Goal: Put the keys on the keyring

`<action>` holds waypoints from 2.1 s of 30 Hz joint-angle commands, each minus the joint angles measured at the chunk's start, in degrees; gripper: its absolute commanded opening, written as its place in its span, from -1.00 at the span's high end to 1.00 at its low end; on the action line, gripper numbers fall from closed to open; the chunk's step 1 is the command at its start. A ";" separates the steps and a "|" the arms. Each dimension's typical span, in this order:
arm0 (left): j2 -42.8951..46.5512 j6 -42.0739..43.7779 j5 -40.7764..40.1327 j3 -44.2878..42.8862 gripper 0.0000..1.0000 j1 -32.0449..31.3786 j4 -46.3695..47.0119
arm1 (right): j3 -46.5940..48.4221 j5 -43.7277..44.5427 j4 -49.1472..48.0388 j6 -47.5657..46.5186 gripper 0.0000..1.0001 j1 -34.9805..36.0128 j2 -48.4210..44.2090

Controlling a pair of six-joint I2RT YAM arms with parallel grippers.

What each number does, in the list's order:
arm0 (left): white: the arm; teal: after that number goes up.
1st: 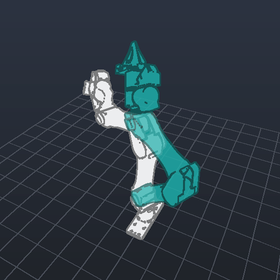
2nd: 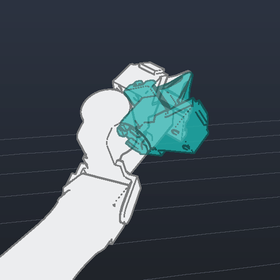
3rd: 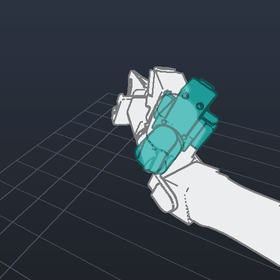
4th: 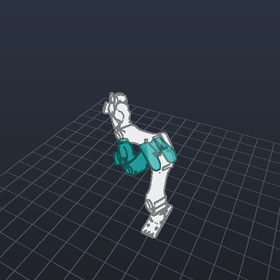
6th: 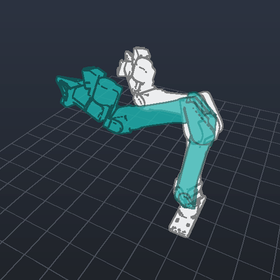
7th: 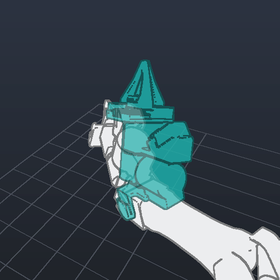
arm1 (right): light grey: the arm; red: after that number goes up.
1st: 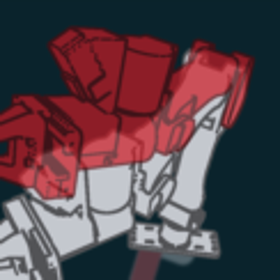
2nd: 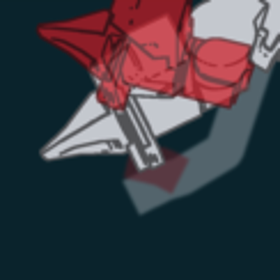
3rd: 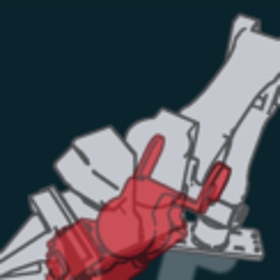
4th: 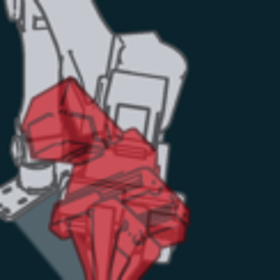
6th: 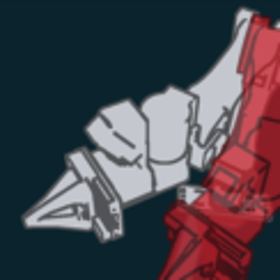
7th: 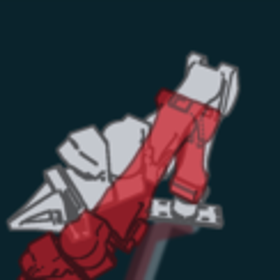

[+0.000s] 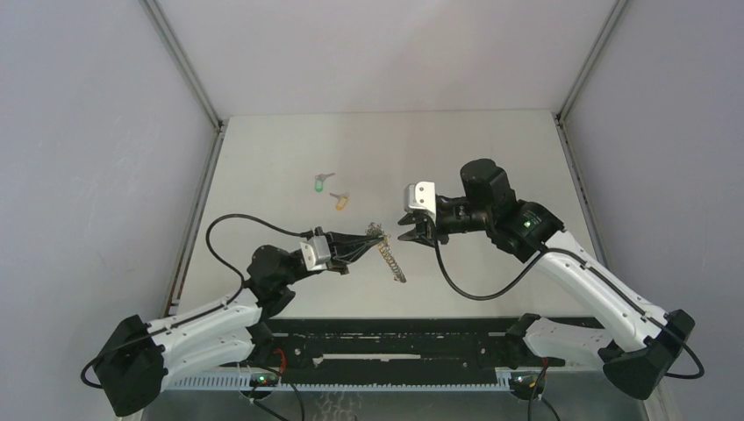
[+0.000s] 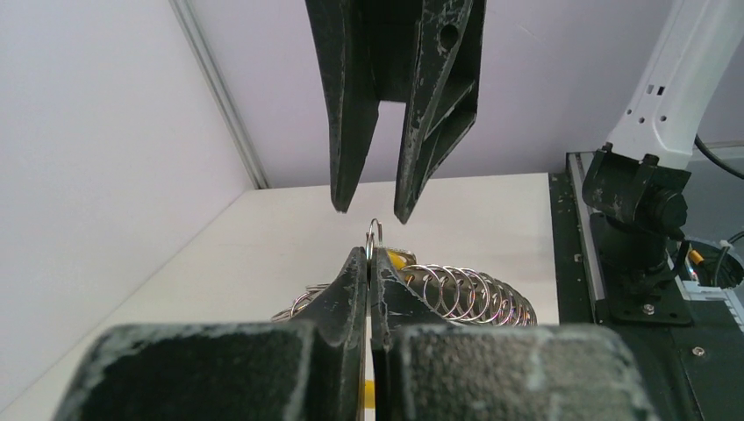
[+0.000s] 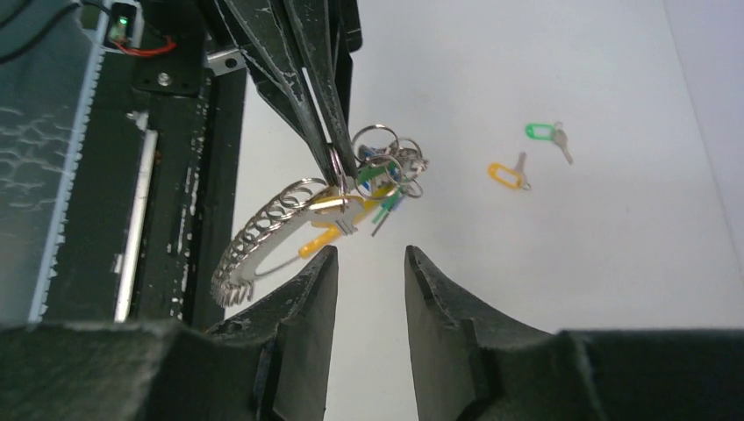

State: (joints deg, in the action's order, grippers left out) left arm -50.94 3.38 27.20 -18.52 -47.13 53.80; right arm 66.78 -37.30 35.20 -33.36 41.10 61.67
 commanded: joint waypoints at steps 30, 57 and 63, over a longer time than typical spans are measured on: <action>1.95 -1.67 2.21 1.27 0.99 -0.24 8.97 | -0.69 -16.93 -3.98 3.20 1.00 -4.28 7.03; -1.99 -6.54 3.10 2.74 0.99 -0.24 20.21 | -7.04 -17.47 -18.67 2.50 0.46 -2.64 -0.61; -3.02 -7.52 3.88 2.22 0.99 -0.33 21.52 | -7.11 -19.31 -21.89 3.40 0.46 -2.53 0.57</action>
State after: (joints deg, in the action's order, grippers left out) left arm -53.95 -2.66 30.41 -16.56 -47.13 70.08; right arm 59.68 -53.65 18.90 -30.81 38.63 62.11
